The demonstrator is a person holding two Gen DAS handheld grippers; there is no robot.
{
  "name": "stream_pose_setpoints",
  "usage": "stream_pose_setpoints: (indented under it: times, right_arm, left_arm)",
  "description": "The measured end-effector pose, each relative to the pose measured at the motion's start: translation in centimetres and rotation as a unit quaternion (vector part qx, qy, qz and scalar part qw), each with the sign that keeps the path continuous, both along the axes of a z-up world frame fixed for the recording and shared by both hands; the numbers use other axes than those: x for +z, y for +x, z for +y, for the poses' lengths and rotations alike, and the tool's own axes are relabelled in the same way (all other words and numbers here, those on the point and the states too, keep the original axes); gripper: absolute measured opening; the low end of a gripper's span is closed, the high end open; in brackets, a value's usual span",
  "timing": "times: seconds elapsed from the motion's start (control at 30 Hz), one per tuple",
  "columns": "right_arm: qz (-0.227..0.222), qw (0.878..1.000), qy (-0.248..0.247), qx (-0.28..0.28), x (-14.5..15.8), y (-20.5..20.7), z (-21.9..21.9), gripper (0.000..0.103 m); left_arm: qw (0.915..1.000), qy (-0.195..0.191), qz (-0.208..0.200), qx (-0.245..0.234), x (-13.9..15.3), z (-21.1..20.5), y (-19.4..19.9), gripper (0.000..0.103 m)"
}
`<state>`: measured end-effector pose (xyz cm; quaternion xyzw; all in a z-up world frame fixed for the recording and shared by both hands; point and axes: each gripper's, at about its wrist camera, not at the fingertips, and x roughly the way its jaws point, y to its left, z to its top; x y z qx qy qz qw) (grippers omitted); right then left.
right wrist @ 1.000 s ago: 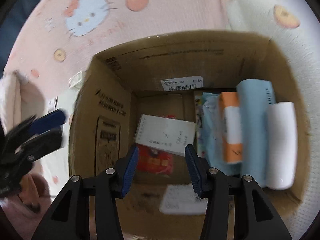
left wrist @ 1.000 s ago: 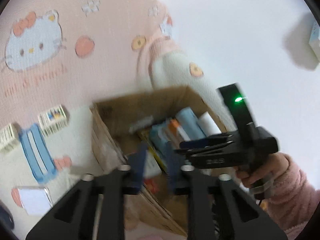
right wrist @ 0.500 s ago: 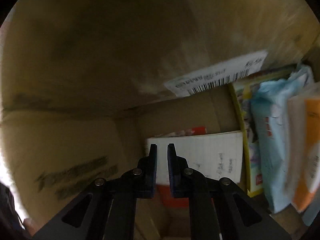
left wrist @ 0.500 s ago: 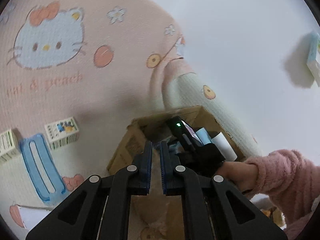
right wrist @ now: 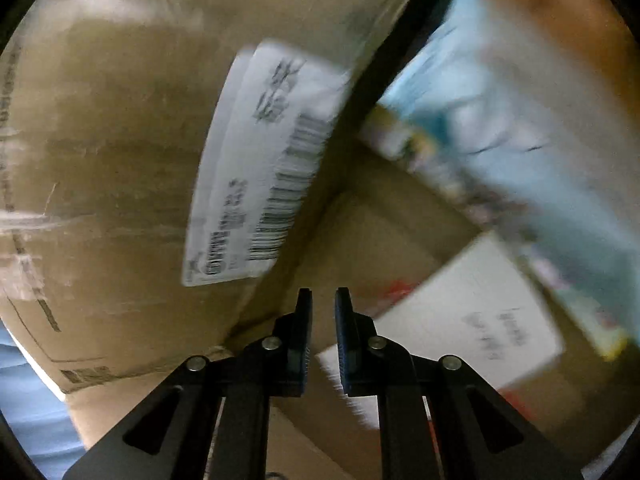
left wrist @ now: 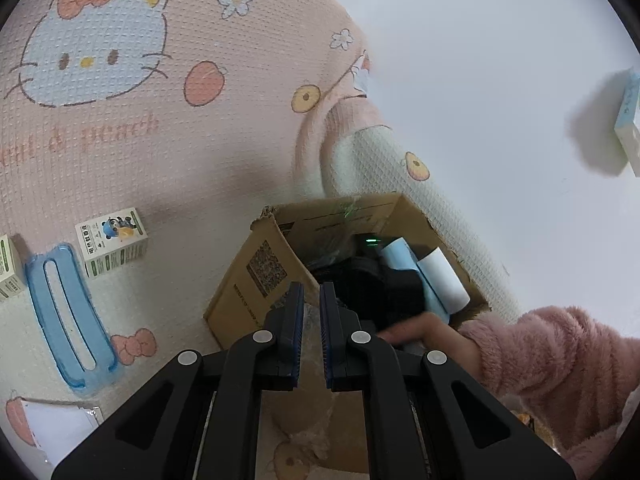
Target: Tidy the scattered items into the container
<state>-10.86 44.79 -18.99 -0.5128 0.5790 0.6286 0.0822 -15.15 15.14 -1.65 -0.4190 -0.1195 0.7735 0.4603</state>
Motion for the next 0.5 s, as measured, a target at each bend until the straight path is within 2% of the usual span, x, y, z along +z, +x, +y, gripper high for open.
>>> stream_pose_setpoints:
  times: [0.07, 0.13, 0.23, 0.5]
  right_arm:
    - [-0.057, 0.998, 0.004, 0.017, -1.3, -0.5, -0.4, 0.008]
    - [-0.068, 0.997, 0.007, 0.028, -1.1, -0.4, -0.5, 0.006]
    - [-0.115, 0.991, -0.006, 0.062, -0.9, 0.4, -0.8, 0.006]
    - [-0.171, 0.976, 0.035, 0.128, 0.4, 2.5, -2.1, 0.006]
  left_arm:
    - [1.0000, 0.001, -0.006, 0.002, -0.1, -0.1, -0.1, 0.008]
    - [0.9999, -0.004, -0.012, 0.004, -0.4, -0.2, -0.3, 0.008]
    - [0.9998, -0.006, -0.018, 0.004, -0.7, -0.6, -0.4, 0.008]
    - [0.9995, -0.012, -0.029, -0.004, -0.8, -0.2, 0.0, 0.008]
